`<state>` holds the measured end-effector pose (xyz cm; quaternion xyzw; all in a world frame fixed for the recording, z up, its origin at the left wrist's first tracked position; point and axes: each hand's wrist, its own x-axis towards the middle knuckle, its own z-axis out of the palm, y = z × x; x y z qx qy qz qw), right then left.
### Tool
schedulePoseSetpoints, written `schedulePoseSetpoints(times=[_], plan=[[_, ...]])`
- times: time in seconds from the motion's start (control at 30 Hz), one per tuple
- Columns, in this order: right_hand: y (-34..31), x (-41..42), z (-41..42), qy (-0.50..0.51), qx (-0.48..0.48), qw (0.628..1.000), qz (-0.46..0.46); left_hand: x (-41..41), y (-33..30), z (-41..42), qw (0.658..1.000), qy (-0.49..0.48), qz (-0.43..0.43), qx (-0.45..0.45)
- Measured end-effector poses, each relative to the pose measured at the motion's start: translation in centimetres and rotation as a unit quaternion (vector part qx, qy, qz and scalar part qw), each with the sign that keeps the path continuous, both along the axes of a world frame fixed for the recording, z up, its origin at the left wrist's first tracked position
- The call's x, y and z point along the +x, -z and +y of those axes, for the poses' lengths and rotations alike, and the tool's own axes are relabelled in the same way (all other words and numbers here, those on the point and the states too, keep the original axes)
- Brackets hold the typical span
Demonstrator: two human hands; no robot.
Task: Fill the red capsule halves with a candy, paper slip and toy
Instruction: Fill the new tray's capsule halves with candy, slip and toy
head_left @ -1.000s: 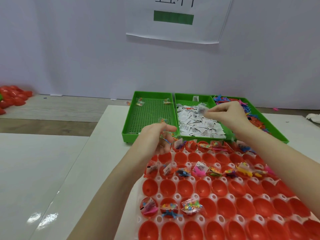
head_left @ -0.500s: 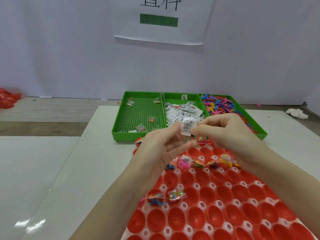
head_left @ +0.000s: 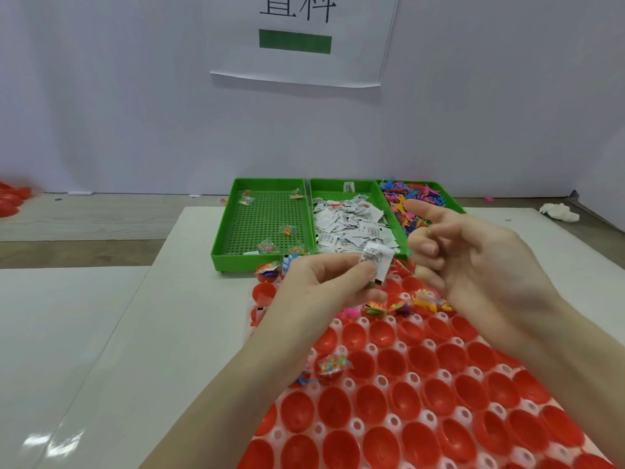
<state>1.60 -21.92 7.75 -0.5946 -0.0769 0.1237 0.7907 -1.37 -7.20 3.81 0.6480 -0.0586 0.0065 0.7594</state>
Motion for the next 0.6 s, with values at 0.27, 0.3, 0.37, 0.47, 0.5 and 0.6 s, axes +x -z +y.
schedulePoseSetpoints(times=[0.27,0.3,0.37,0.47,0.5,0.6], plan=[[0.1,-0.6,-0.4,0.007,-0.044,0.994,-0.104,-0.3,-0.2,-0.3,1.000,0.019,0.017,0.013],[0.2,-0.6,-0.4,0.029,-0.055,0.990,-0.126,-0.3,-0.3,-0.3,1.000,0.022,0.019,0.013],[0.4,-0.7,-0.3,0.070,-0.072,0.979,-0.179,-0.4,-0.5,-0.3,0.999,0.027,0.021,0.010],[0.6,-0.9,0.0,0.078,-0.059,0.972,-0.213,-0.7,-0.7,-0.3,0.999,0.032,0.017,-0.004],[0.6,-1.0,0.2,0.075,-0.056,0.972,-0.214,-0.7,-0.8,-0.4,0.999,0.034,0.015,-0.008],[0.6,-1.2,0.5,0.092,-0.075,0.961,-0.250,-0.9,-0.9,-0.6,0.999,0.046,0.005,-0.022]])
